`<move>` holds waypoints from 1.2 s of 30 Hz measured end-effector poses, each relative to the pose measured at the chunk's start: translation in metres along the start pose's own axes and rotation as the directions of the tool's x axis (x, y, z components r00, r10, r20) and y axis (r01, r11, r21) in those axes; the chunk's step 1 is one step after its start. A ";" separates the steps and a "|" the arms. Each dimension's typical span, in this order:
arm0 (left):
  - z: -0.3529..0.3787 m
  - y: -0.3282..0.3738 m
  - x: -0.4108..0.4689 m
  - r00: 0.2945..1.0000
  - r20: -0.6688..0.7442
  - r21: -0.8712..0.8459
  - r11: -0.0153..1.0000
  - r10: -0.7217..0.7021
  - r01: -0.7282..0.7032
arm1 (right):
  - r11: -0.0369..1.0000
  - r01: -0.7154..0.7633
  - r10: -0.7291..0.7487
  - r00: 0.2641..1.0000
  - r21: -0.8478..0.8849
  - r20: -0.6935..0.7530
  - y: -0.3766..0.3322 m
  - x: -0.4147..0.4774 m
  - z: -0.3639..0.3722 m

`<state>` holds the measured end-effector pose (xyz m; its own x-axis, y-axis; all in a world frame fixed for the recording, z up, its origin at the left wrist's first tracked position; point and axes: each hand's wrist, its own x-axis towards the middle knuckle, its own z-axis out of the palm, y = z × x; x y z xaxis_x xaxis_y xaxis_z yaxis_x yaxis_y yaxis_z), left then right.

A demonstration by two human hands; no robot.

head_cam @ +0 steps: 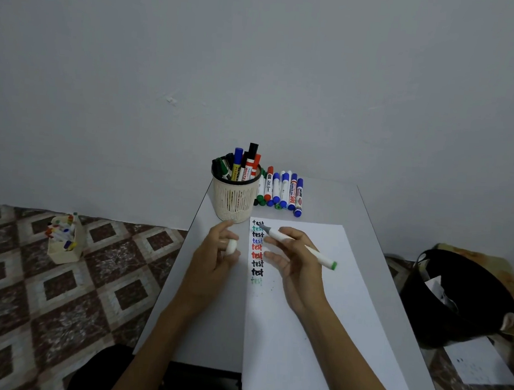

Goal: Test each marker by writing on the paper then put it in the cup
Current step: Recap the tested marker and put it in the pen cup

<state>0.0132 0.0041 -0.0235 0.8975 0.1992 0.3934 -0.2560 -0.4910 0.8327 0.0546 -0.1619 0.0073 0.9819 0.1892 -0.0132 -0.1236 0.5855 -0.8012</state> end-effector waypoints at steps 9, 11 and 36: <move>-0.006 -0.003 0.000 0.999 -0.039 -0.123 0.992 -0.024 0.019 | 0.996 0.024 -0.020 0.999 -0.085 0.040 -0.007 -0.003 0.002; -0.006 -0.003 0.000 0.999 -0.031 -0.136 0.991 -0.010 0.006 | 0.994 0.031 -0.024 0.997 -0.101 0.070 -0.004 -0.002 0.000; -0.006 0.000 0.001 0.997 0.008 -0.194 0.978 0.074 -0.071 | 0.971 -0.062 0.111 0.972 -0.231 0.207 -0.002 -0.002 0.001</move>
<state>0.0120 0.0096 -0.0204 0.8789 0.1556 0.4509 -0.3839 -0.3303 0.8623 0.0531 -0.1625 0.0100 0.9109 0.4121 0.0222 -0.1473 0.3749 -0.9153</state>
